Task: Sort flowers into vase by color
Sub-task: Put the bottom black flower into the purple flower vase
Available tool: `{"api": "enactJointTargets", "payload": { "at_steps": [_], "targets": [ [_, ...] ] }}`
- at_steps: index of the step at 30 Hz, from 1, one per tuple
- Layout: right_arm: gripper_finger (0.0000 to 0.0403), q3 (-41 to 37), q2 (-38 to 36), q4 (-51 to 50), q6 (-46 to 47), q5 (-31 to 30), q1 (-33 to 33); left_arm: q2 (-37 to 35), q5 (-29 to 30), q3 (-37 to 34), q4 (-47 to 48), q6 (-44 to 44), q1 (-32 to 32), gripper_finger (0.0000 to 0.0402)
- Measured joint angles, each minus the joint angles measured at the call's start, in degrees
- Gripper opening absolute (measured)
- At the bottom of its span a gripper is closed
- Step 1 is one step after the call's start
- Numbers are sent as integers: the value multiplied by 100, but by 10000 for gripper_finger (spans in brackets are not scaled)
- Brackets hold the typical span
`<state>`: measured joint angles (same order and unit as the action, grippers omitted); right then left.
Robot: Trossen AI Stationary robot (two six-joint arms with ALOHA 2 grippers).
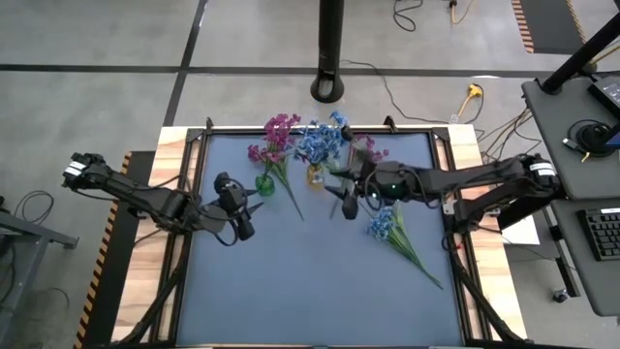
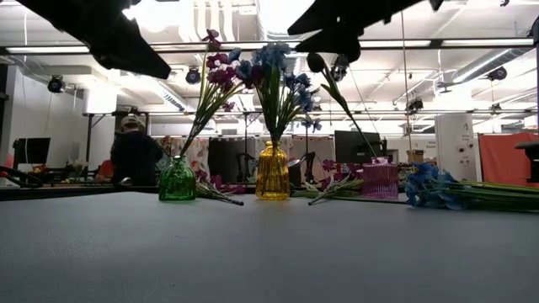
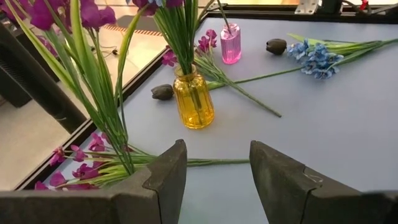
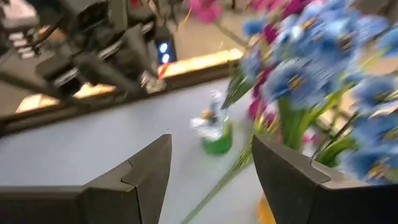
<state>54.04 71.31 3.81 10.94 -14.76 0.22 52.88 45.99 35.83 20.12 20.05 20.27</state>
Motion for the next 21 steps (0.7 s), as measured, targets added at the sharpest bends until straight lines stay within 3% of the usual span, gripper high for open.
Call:
{"api": "enactJointTargets", "payload": {
  "at_steps": [12,21],
  "targets": [
    [216,1133,7,-4036,1869,-6,418,276,-6,0,-2,0,0,160],
    [216,712,9,-6343,3954,4,416,276,-6,1,-2,-124,0,160]
  ]
}}
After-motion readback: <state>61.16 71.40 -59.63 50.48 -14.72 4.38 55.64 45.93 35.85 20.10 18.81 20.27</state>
